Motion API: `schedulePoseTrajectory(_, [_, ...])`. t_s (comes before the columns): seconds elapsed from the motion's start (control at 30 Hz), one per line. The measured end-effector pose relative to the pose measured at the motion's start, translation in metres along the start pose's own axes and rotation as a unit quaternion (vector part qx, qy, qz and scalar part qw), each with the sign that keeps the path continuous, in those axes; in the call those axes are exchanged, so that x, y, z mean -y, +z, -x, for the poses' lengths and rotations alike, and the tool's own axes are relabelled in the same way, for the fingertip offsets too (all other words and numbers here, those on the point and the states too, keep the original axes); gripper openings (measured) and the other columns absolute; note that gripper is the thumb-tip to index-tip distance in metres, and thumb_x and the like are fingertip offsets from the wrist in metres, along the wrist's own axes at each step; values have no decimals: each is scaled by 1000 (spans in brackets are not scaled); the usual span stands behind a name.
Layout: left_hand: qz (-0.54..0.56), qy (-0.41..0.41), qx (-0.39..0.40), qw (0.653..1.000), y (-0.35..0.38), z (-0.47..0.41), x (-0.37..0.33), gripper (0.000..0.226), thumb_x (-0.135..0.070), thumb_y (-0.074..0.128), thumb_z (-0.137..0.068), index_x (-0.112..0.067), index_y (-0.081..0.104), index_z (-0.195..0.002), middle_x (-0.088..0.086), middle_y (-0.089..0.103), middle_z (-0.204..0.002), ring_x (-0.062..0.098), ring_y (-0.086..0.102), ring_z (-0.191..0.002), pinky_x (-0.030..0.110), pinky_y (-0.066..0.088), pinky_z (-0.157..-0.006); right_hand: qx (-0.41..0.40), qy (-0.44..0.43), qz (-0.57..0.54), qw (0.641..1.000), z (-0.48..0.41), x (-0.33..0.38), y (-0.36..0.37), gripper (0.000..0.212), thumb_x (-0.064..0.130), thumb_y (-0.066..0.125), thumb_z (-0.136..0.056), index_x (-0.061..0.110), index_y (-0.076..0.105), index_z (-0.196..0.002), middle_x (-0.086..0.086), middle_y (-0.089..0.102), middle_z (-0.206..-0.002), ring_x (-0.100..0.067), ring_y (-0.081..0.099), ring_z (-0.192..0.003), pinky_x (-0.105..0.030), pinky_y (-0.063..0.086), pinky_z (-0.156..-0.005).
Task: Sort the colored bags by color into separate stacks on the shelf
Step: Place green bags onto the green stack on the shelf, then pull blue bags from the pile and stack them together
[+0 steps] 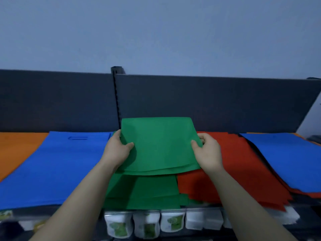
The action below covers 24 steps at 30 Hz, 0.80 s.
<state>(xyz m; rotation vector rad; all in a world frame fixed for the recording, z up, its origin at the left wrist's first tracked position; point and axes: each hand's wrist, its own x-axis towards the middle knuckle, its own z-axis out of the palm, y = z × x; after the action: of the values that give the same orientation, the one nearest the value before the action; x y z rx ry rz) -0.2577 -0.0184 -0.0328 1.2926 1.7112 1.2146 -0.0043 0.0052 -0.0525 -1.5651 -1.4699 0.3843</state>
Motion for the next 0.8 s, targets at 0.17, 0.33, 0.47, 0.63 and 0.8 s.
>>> schedulePoseTrajectory(0.17, [-122,-57,19,991,-43,5,40,42,-6,60,-88,-7,50,-128,10,62,-116,26,58,-93,34,49,-80,103,22,117,988,27,11,41,34,25,65,-83,18,61,-116,5,65,-92,-22,63,-97,-35,48,-88])
schedulePoseTrajectory(0.33, [-246,-58,35,967,-52,3,64,48,-13,58,-90,-2,42,-134,18,46,-136,35,49,-118,35,43,-89,163,32,199,966,47,8,51,39,35,64,-85,19,63,-121,0,67,-116,-21,59,-114,-35,43,-100])
schedulePoseTrajectory(0.47, [-273,2,0,962,-42,-2,57,54,-26,59,-89,-9,43,-138,15,44,-140,38,51,-116,43,46,-95,99,3,192,976,49,0,37,32,32,65,-84,17,69,-111,-1,68,-114,-24,59,-112,-38,44,-98])
schedulePoseTrajectory(0.63, [-241,96,10,966,4,3,20,48,-23,57,-91,-11,49,-136,7,56,-134,27,51,-122,37,43,-100,40,11,234,971,36,-26,-10,36,33,64,-84,18,66,-116,-6,64,-116,-27,56,-113,-38,42,-99])
schedulePoseTrajectory(0.8, [-206,166,44,964,84,10,-21,42,-23,59,-89,-11,56,-130,6,64,-125,25,57,-116,31,42,-98,-5,57,265,962,16,-65,-78,37,32,63,-86,18,64,-120,-6,62,-124,-27,54,-118,-39,40,-102])
